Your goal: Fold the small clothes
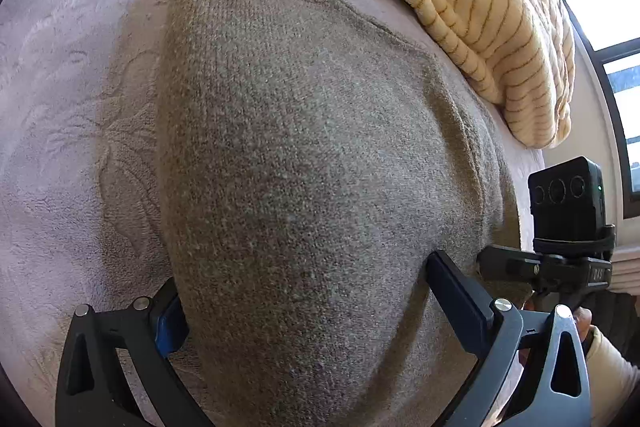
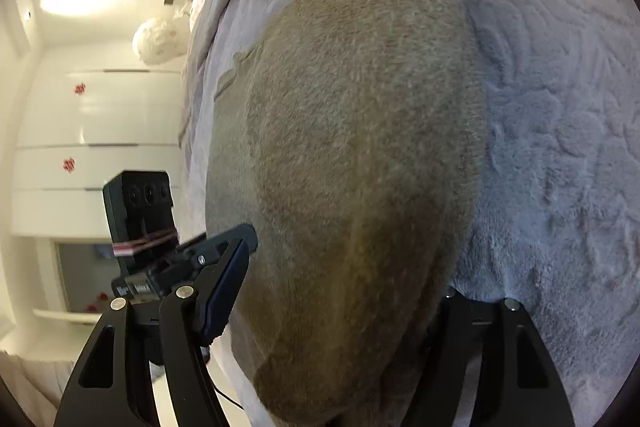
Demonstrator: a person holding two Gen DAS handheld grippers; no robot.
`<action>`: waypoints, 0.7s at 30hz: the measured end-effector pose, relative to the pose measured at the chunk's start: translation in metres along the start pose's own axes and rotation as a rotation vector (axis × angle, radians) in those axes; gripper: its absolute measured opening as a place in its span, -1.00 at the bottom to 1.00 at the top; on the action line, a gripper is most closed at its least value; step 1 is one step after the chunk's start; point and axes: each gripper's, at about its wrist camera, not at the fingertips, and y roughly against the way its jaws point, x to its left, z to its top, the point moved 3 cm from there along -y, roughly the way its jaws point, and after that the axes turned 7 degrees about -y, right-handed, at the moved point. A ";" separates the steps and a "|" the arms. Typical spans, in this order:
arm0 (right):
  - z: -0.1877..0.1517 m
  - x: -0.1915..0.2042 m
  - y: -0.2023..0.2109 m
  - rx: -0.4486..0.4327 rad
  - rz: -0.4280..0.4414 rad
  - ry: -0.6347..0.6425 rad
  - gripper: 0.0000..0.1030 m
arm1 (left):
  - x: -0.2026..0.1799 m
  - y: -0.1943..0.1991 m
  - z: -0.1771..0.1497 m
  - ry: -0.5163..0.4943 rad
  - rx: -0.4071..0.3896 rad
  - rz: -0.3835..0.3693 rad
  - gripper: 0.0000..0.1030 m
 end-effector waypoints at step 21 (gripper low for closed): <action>-0.051 0.100 -0.017 -0.070 0.136 -0.031 -0.33 | -0.005 0.101 -0.025 -0.041 -0.108 -0.080 -0.03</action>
